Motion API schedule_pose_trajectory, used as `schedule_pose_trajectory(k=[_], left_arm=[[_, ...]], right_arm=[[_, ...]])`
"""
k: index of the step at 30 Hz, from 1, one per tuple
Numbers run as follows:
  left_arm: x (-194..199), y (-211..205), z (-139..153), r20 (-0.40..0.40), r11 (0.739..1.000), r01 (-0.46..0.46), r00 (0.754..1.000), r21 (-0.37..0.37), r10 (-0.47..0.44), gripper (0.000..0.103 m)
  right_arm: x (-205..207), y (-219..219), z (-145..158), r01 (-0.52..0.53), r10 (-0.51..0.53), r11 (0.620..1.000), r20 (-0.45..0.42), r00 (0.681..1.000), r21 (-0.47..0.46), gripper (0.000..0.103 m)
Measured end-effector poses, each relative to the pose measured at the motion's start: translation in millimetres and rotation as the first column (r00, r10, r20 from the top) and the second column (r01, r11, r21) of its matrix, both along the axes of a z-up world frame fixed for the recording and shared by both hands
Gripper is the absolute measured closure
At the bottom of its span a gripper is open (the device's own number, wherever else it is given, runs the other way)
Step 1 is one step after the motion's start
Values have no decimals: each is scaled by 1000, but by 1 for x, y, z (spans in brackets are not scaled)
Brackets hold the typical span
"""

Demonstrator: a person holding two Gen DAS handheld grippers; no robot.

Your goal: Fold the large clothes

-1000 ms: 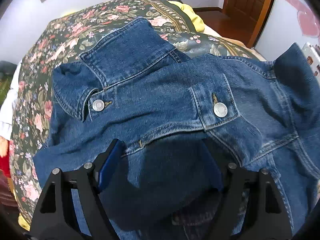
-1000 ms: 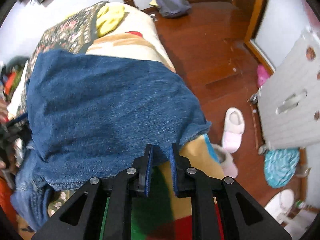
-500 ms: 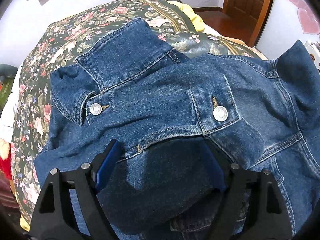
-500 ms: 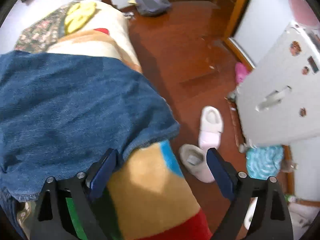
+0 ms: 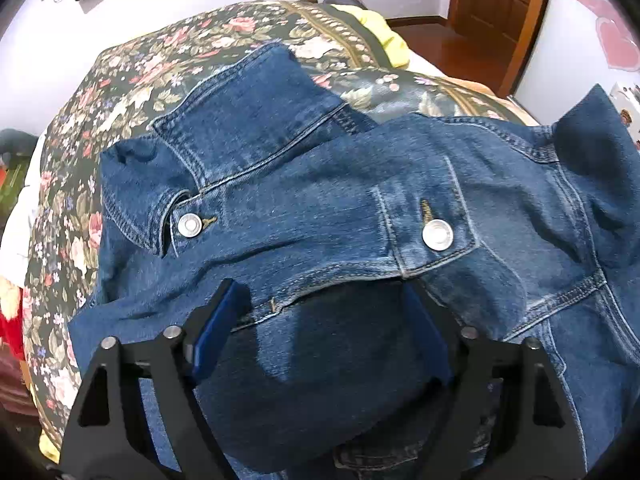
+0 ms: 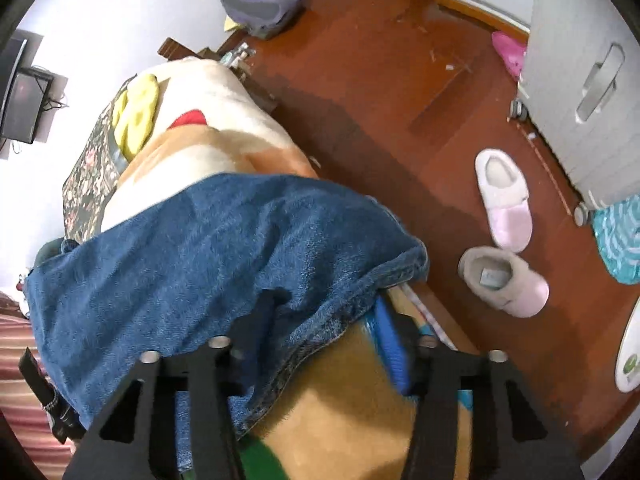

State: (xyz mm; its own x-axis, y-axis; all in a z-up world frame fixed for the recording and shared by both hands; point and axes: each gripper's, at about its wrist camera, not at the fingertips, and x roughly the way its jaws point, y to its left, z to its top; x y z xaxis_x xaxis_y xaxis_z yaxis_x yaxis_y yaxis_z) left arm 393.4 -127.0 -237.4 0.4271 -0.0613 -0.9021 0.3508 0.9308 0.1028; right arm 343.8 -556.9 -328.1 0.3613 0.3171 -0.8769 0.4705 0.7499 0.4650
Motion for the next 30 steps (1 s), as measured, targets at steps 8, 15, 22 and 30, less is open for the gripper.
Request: schedule_pose_trajectory(k=[8,15,22,30], left_arm=[[-16,-5,32,94,998,59,994,-14,-57,25],[-28,20,83,195,998,29,981,-61,-17,25],[-45,76,123,249,989,-51,965,-137,84,24],[-80,139,142,283,980,-121,945,-158,163,24]], right_arm=[[9,17,74,-20,40,993,173,984,-118,92],[14,54,180,-64,118,987,410,905,-144,97],[30,144,259,-211,263,965,557,788,-157,97],[56,296,242,-449,455,881,526,718,-149,97]])
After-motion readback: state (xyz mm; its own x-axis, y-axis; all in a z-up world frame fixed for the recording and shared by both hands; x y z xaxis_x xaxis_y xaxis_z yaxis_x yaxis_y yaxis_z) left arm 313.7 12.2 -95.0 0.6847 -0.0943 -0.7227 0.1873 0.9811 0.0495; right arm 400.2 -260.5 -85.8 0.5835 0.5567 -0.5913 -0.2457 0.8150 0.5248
